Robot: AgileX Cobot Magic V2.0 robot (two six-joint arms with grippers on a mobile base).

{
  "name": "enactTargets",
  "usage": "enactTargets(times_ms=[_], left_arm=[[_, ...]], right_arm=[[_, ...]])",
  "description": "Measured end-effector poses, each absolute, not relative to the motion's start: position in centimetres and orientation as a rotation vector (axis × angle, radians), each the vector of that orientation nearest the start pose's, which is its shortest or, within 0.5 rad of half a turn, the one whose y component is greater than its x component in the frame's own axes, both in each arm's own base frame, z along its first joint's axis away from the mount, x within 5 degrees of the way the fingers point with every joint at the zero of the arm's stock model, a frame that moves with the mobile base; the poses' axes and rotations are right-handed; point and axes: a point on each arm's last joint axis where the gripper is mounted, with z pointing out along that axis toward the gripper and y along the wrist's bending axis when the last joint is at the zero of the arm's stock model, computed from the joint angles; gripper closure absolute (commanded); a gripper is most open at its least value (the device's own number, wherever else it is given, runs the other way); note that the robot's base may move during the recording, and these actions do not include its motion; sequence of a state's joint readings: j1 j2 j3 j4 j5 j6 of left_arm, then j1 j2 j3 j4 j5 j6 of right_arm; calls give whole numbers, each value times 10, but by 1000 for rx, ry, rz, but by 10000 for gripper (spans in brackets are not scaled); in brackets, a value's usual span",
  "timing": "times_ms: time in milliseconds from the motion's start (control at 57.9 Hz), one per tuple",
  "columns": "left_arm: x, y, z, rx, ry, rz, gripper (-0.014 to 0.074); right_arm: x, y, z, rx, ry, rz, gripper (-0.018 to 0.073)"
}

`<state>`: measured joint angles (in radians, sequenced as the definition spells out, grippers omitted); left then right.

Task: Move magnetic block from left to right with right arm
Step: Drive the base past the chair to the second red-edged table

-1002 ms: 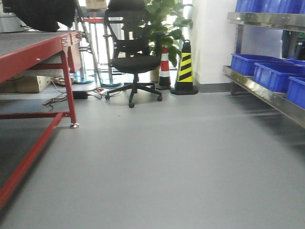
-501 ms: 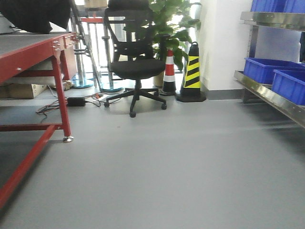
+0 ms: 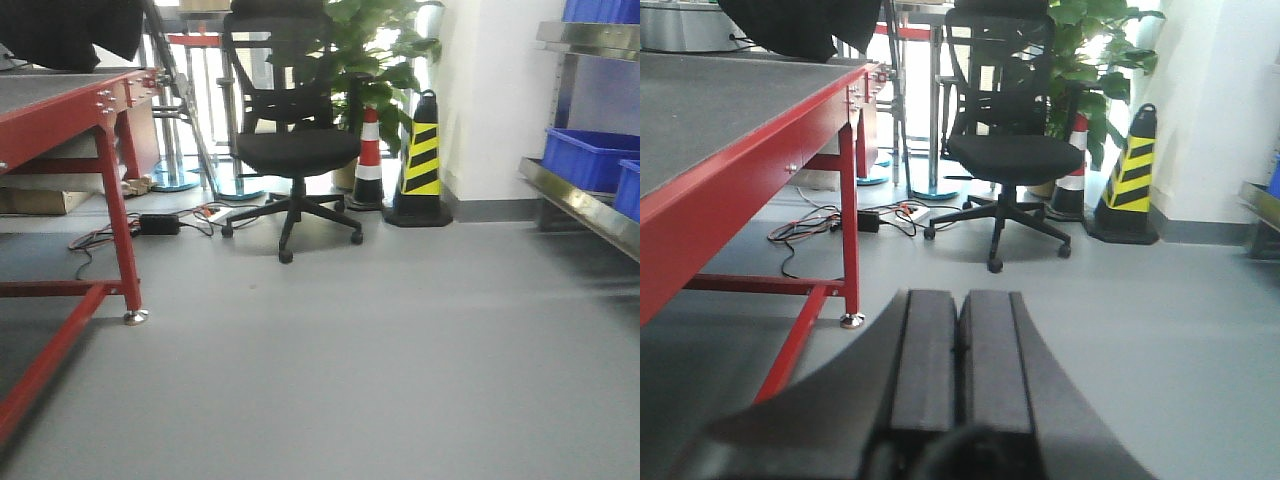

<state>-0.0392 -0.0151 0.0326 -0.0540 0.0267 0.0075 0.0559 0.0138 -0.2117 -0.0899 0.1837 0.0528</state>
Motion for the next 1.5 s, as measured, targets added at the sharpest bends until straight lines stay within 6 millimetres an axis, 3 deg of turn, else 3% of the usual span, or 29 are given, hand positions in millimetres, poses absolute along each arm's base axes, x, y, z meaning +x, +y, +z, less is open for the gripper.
enactTargets(times_ms=[1503], left_arm=[[57, -2, 201, -4, 1528, -69, 722]], right_arm=[[43, 1, 266, -53, 1468, 4, 295]])
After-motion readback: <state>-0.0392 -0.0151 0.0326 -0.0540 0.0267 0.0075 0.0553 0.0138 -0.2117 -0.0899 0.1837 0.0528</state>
